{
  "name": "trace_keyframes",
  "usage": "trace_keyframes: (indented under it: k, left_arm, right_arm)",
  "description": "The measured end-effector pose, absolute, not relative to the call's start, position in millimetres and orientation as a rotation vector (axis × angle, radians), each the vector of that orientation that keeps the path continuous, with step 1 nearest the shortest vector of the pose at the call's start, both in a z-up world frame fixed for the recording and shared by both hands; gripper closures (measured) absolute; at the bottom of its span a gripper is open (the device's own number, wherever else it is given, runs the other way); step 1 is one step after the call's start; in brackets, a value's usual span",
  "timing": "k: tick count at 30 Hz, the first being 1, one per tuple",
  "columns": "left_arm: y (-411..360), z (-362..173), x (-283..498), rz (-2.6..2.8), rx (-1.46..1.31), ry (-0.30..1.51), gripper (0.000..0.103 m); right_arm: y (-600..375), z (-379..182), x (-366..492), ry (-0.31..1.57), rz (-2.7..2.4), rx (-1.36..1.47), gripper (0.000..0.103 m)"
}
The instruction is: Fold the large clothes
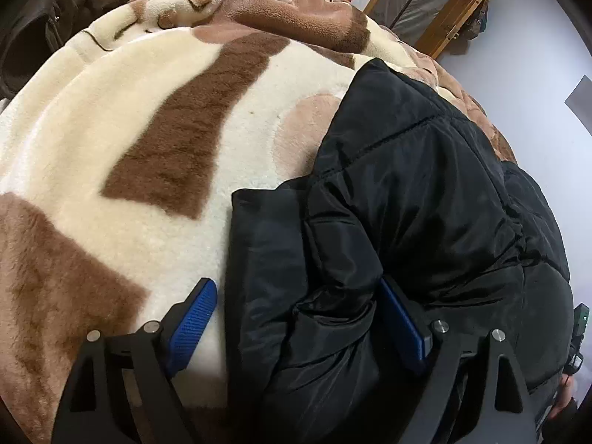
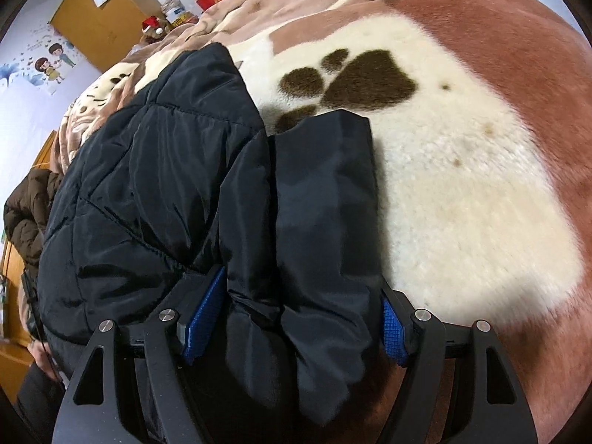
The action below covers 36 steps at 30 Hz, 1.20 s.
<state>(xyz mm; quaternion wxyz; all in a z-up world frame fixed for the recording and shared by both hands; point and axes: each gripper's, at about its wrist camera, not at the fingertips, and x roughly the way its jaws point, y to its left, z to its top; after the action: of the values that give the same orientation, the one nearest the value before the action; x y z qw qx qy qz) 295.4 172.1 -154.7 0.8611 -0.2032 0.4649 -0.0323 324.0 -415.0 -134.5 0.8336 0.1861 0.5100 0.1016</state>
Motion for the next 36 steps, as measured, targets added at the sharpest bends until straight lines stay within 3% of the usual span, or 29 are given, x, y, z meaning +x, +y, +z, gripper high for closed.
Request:
trace_keyframes:
  k: [4,10,13,14,18,20,36]
  left_arm:
    - [172,-157,286,-0.08,-0.457,0.967,0.015]
    - [169,-162,296,-0.109,-0.469,0.982,0.015]
    - [159,-157,299,-0.125,-0.441,0.98,0.03]
    - [156,-155,298,-0.133,-0.433,0.975,0.039]
    - [148,-138,290,-0.115,-0.376,0.963,0.068]
    - [144,-121,283,-0.098,-0.32,0.947,0.074]
    - [155,-16,233,-0.107,-0.246,0.792,0.078]
  right_arm:
    - [-408,-126,317,1.065,0.236,0.367,0.049]
    - [-405,-130,324,1.076,0.236,0.358,0.049]
    - [-401,-130,327,1.076,0.23,0.341,0.054]
    - [-400,-129,327,1.075,0.229,0.337,0.056]
    - [-392,-114,324,1.065,0.212,0.294,0.073]
    - [-390,-102,320,1.051,0.204,0.269,0.077]
    - [-378,-9,279,0.909,0.261,0.247,0.081]
